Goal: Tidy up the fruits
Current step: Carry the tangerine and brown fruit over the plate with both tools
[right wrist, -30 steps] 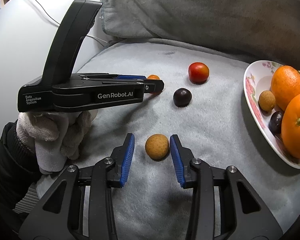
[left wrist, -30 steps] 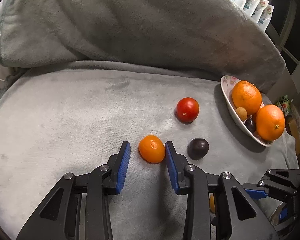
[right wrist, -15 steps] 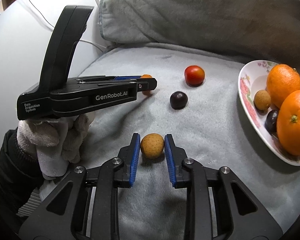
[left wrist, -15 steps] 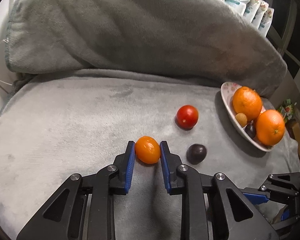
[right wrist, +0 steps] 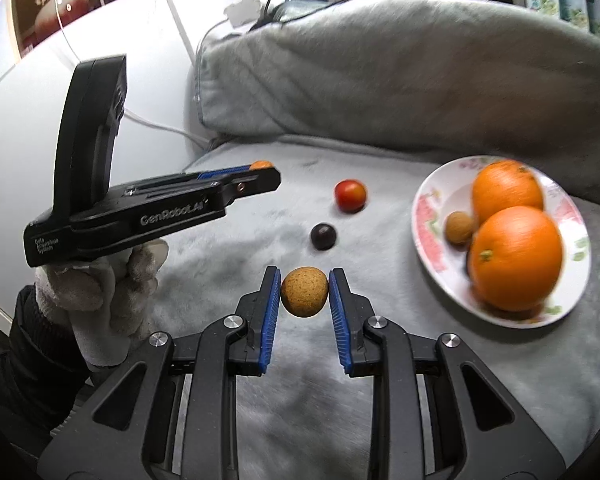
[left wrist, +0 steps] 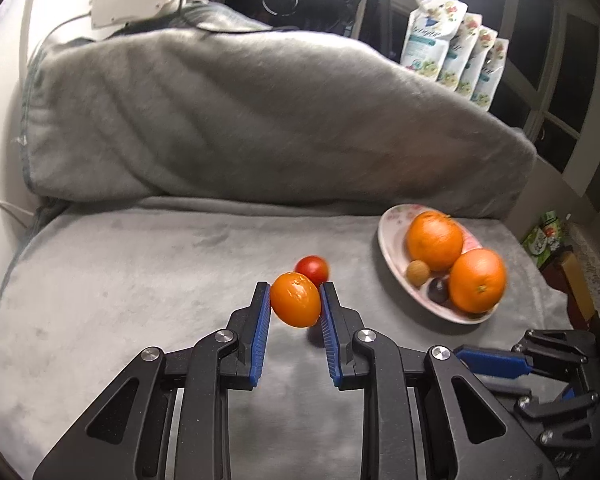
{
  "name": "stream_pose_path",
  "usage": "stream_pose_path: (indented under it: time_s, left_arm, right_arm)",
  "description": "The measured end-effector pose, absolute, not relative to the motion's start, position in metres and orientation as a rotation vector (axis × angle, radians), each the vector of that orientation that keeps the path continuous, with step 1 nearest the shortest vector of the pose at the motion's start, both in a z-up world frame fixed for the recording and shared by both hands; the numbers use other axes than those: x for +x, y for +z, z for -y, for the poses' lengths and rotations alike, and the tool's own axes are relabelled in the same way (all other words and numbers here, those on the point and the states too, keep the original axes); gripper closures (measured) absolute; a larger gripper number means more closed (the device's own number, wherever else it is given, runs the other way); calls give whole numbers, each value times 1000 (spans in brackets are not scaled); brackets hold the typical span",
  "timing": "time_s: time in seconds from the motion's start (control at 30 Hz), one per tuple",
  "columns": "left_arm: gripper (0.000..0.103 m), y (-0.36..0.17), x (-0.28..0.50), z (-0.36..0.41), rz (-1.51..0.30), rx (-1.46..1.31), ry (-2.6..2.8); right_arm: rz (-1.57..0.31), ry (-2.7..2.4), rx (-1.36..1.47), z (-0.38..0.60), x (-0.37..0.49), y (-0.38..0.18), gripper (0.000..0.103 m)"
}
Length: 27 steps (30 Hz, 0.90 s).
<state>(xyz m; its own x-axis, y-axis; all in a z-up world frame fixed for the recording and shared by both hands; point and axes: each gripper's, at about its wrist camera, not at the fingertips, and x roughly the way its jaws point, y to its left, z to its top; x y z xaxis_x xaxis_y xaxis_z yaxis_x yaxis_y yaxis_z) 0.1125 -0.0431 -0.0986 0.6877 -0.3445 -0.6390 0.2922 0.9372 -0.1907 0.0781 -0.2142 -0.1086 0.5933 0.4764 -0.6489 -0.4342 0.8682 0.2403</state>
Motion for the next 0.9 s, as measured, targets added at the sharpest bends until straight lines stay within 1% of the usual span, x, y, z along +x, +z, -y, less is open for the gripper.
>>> stream_pose_path:
  time_s: [0.5,0.9]
  left_arm:
    - [80,-81,111,82,-698,-52,-430]
    - [80,-82,119,115,-712,-24,-479]
  right_arm:
    - [-679,439,105,269,73,-78,77]
    - [-657,364,126,313,75,-73,77]
